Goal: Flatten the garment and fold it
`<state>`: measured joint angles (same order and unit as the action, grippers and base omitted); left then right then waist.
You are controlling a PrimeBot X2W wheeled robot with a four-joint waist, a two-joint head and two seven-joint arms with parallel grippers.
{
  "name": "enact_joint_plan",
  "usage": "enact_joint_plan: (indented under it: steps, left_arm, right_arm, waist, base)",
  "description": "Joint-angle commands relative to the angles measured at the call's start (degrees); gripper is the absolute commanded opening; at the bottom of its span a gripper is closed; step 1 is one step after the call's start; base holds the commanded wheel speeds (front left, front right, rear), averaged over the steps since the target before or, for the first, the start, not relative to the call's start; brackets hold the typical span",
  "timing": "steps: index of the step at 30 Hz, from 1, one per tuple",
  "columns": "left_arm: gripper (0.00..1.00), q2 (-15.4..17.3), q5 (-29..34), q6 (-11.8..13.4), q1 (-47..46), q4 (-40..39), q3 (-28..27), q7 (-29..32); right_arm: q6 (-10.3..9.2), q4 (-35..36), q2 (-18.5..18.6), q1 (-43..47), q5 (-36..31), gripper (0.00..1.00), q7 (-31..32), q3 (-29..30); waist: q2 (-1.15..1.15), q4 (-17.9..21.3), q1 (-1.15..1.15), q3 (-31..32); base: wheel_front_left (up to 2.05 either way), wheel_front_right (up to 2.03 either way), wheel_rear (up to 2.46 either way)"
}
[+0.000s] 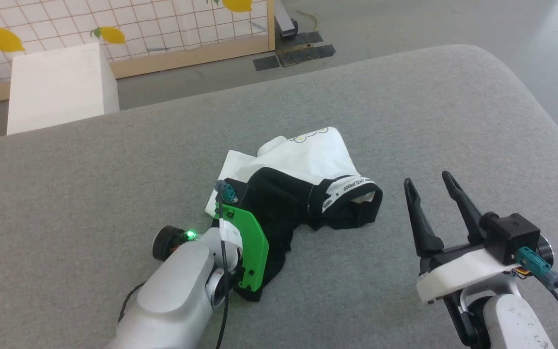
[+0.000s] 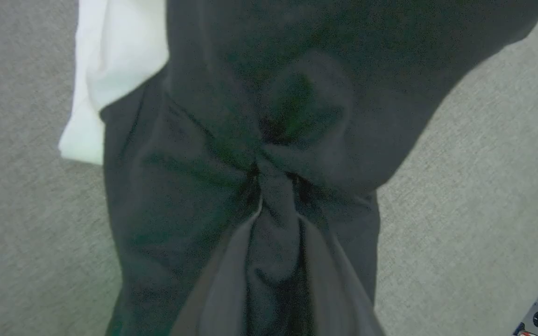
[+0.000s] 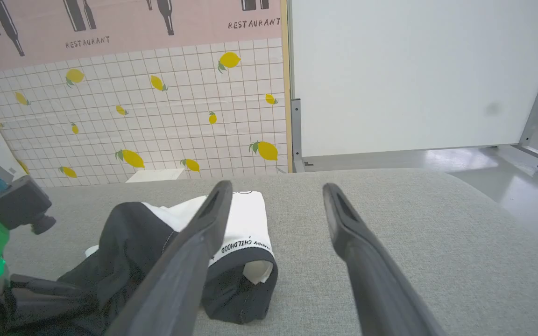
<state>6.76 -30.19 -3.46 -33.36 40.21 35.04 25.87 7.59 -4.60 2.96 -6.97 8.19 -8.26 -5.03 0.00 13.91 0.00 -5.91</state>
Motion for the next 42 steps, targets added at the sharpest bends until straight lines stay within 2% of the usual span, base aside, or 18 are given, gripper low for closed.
enact_joint_plan:
  steps: [1,5,11,13,15,19,24,32,42]
  left_arm:
    - [1.00,0.04,-0.43,0.44,1.12,0.16,-0.09,0.54]
    - [1.00,0.31,-1.47,1.61,1.41,-4.06,-2.79,-5.48]
    - [1.00,3.68,1.87,4.69,2.74,-15.47,-9.06,-30.13]
    - [1.00,5.07,2.34,5.47,4.30,-17.45,-11.07,-36.06]
    - [1.00,6.38,2.73,6.09,6.25,-19.05,-12.93,-39.13]
    - [1.00,8.28,3.55,7.09,11.91,-23.03,-16.82,-40.73]
    - [1.00,8.13,5.62,7.12,20.44,-29.77,-22.30,-40.84]
    - [1.00,4.55,9.38,5.36,30.40,-34.96,-28.92,-40.86]
    - [1.00,0.51,13.55,2.47,31.80,-35.63,-31.20,-40.86]
  right_arm:
    - [-0.10,0.09,-0.08,0.58,0.41,1.00,-0.34,0.09]
    - [-0.10,0.02,-0.08,0.51,0.47,1.00,-0.40,0.45]
    - [-0.10,0.55,-0.08,0.65,0.29,1.00,-0.40,0.84]
    - [-0.10,0.79,-0.08,0.84,0.17,1.00,-0.31,1.22]
    - [-0.10,1.02,-0.08,1.11,-0.08,1.00,-0.17,1.52]
    - [-0.10,1.54,-0.08,1.80,-0.64,1.00,0.34,2.05]
    - [-0.10,2.52,-0.08,2.81,-1.35,1.00,1.09,2.93]
    - [-0.10,3.73,-0.08,4.23,-1.75,1.00,2.20,3.98]
    - [-0.10,4.05,-0.08,4.64,-1.67,1.00,2.99,3.68]
  waist:
    - [0.00,-1.13,0.00,-0.28]
    - [0.00,-3.26,0.00,0.02]
    - [0.00,-6.40,0.00,0.96]
    - [0.00,-7.30,0.00,1.28]
    - [0.00,-8.10,0.00,1.64]
    - [0.00,-9.40,0.00,2.31]
    - [0.00,-10.98,0.00,2.82]
    - [0.00,-12.86,0.00,3.04]
    - [0.00,-13.48,0.00,3.15]
  base:
    - [0.00,0.00,0.00]
    - [0.00,0.00,0.00]
    - [0.00,0.00,0.00]
    - [0.00,0.00,0.00]
    - [0.00,0.00,0.00]
    - [0.00,0.00,0.00]
    - [0.00,0.00,0.00]
    - [0.00,0.00,0.00]
    - [0.00,0.00,0.00]
